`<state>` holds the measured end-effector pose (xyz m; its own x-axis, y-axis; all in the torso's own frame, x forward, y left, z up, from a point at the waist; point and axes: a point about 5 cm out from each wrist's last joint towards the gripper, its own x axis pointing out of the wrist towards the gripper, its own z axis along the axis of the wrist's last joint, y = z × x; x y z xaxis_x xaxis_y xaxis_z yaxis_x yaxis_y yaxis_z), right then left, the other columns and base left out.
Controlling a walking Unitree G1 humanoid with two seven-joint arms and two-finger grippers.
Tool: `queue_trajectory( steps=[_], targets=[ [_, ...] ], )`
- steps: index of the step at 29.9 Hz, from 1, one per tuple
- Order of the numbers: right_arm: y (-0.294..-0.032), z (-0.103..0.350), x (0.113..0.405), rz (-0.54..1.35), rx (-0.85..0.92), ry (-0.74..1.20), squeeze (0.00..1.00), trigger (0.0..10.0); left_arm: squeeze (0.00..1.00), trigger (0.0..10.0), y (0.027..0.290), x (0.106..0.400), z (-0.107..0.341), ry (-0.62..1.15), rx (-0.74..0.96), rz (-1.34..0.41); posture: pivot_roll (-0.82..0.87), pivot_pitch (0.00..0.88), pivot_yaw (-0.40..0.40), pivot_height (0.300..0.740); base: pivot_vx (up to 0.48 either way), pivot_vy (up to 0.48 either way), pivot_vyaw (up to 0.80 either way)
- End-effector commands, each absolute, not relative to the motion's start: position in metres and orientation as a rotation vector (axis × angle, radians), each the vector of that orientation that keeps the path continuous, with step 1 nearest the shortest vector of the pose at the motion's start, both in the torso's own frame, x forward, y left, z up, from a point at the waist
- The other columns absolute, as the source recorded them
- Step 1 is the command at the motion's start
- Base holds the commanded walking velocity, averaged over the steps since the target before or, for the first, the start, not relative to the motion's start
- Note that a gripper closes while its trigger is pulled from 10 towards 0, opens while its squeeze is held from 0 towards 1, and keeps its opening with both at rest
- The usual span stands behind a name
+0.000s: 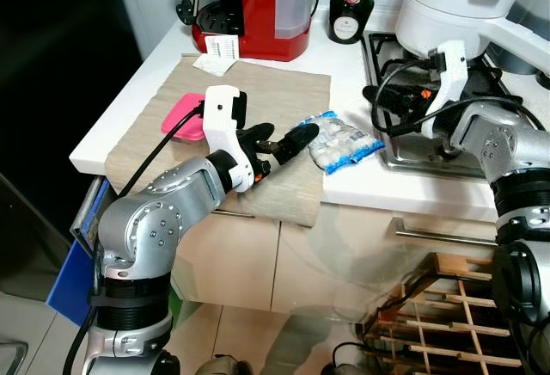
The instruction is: Restocking fridge
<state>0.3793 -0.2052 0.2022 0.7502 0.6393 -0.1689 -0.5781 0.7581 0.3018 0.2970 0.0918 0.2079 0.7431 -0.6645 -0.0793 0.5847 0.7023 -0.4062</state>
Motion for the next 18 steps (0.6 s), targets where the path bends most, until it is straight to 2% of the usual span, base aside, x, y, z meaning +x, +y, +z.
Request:
queue_trajectory(
  steps=[1,3,5,8,18],
  targets=[
    [-0.206,0.207,0.378,0.684,0.241,0.252,1.00,10.0,0.00,10.0,0.088,0.295,0.208,0.211,-0.287,-0.724,-0.04,0.000,0.021,0.740,0.000,0.000,0.00],
    [-0.207,0.207,0.378,0.681,0.245,0.250,1.00,10.0,0.00,10.0,0.080,0.291,0.206,0.168,-0.113,-0.750,-0.04,0.000,0.022,0.740,0.000,0.000,0.00],
    [-0.208,0.207,0.377,0.671,0.242,0.248,1.00,10.0,0.00,10.0,0.072,0.288,0.206,0.125,-0.043,-0.772,-0.04,0.000,0.022,0.740,0.000,0.000,0.00],
    [-0.205,0.203,0.376,0.669,0.256,0.254,1.00,10.0,0.00,10.0,0.065,0.289,0.209,0.073,-0.026,-0.781,-0.04,0.000,0.030,0.740,0.000,0.000,0.00],
    [-0.206,0.201,0.373,0.647,0.266,0.252,1.00,10.0,0.00,10.0,0.058,0.303,0.196,0.072,-0.007,-0.805,-0.05,0.000,0.045,0.740,0.000,0.000,0.00]
  ],
)
